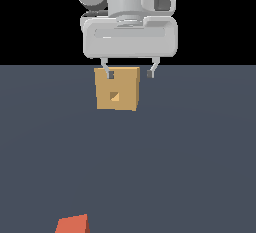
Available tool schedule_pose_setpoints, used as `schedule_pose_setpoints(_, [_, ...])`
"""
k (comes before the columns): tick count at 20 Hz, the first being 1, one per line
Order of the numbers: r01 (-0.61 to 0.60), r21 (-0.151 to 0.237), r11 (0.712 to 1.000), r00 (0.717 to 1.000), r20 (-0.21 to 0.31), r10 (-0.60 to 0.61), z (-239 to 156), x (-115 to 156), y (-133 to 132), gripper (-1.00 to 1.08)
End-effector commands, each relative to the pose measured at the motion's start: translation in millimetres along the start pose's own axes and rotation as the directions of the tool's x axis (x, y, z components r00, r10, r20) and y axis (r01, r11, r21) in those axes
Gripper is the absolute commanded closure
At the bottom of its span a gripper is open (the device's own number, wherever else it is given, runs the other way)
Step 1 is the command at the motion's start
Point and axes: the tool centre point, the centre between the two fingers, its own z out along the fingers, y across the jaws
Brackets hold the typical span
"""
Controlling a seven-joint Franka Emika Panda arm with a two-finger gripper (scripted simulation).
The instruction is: Insert the peg into the horizontal hole in a box.
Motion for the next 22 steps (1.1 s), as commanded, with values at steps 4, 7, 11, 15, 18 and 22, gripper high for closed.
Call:
schedule_pose_setpoints(4, [0.001, 0.000, 1.000, 1.000, 0.000, -0.001, 1, -3, -1, -0.92])
schedule_pose_setpoints(7, [0.005, 0.000, 1.000, 1.000, 0.000, -0.005, 3, -11, -3, -0.92])
schedule_pose_setpoints(11, [0.014, 0.001, 1.000, 1.000, 0.000, -0.014, 9, -29, -7, -0.92])
schedule_pose_setpoints(15, [0.028, 0.002, 1.000, 1.000, 0.001, -0.028, 17, -57, -14, -0.92])
schedule_pose_setpoints(18, [0.041, 0.004, 0.999, 0.999, 0.001, -0.041, 26, -83, -20, -0.92])
schedule_pose_setpoints(22, [0.062, 0.006, 0.998, 0.998, 0.001, -0.062, 39, -126, -28, -0.92])
